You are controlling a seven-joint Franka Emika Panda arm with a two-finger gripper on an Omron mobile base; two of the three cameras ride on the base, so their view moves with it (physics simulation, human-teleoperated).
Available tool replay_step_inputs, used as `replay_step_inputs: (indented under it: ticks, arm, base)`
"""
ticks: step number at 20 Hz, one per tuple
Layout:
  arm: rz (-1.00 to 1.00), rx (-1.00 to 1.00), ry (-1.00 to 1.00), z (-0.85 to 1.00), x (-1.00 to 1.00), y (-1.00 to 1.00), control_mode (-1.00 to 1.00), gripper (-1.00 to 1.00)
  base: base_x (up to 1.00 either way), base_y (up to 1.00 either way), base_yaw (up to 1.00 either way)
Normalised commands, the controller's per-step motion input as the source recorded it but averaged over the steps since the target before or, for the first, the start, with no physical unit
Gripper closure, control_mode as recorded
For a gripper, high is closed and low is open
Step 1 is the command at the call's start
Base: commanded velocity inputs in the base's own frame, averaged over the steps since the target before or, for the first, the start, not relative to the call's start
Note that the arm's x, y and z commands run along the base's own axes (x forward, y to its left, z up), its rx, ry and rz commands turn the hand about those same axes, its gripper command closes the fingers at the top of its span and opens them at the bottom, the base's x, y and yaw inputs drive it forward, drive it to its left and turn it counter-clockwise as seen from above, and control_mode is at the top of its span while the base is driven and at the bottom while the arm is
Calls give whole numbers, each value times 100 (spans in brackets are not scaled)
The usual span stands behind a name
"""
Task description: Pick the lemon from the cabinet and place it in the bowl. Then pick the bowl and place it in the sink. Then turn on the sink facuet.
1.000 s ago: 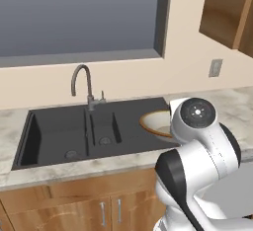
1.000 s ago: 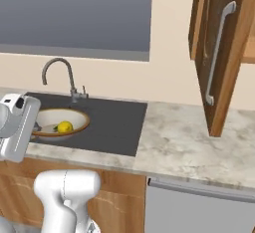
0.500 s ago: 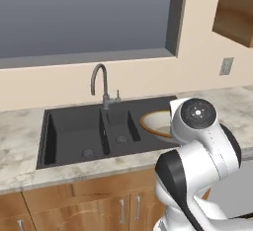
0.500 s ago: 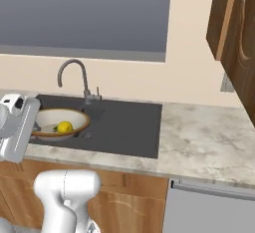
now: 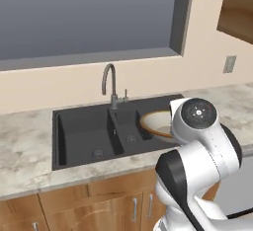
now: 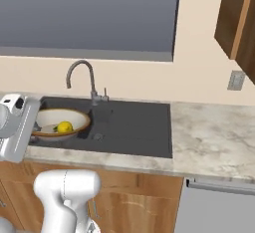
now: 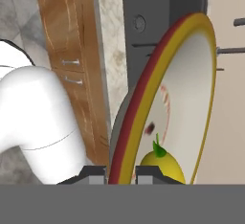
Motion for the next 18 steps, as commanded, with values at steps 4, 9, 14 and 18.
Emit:
replay_step_inputs:
  ticks: [4, 9, 14, 18]
  arm:
    - [0, 0, 0, 0, 0, 0, 100, 100]
    - [0, 0, 0, 0, 0, 0, 100, 100]
    - [0, 0, 0, 0, 0, 0, 100, 100]
    - [0, 0, 0, 0, 0, 0, 100, 100]
  base:
    - [38, 44, -13]
    - [43, 22, -12]
    - [36, 18, -11]
    - [22, 39, -8]
